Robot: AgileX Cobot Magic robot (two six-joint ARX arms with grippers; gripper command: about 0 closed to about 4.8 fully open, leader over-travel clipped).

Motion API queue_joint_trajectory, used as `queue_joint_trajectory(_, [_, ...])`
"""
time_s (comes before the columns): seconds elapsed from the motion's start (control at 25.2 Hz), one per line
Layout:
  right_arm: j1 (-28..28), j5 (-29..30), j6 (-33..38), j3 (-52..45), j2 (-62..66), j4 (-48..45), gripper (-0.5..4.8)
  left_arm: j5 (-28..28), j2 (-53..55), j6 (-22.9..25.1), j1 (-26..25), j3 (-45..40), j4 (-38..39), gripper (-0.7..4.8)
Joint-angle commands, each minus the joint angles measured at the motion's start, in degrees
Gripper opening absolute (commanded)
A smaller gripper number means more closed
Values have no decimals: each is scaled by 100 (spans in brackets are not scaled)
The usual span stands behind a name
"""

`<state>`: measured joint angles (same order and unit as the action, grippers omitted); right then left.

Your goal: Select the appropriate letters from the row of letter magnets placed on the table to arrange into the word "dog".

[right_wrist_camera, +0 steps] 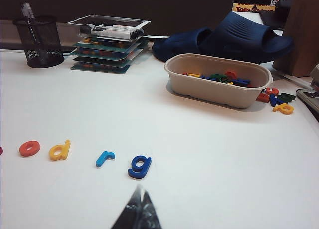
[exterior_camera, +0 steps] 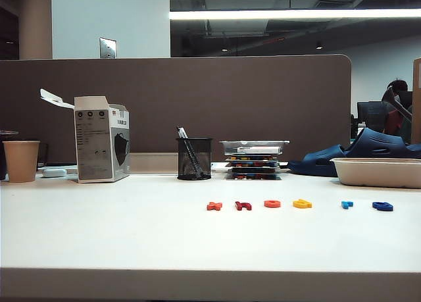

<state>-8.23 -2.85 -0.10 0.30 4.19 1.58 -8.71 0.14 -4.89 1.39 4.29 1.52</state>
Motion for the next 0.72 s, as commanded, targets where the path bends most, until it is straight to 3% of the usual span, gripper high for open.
queue_joint_trajectory(0.04, [7, 0, -13, -31, 4, -52, -5, -579, 0, -33, -4, 603, 372, -6])
queue_joint_trajectory(0.28, [4, 0, -13, -31, 4, -52, -5, -1338, 131, -273, -2, 1779, 1558, -6])
queue_joint_trajectory(0.36, [4, 0, -13, -31, 4, -52, -6, -1624, 428, -457, 4, 2564, 2098, -6])
queue_joint_trajectory(0.48, [7, 0, -13, -31, 4, -52, -6, -1810, 1239, -815, 4, 3740, 2865, -6])
queue_joint_trajectory(0.72, [7, 0, -13, -31, 4, -52, -6, -2050, 2667, -1279, 179, 5252, 4009, -6])
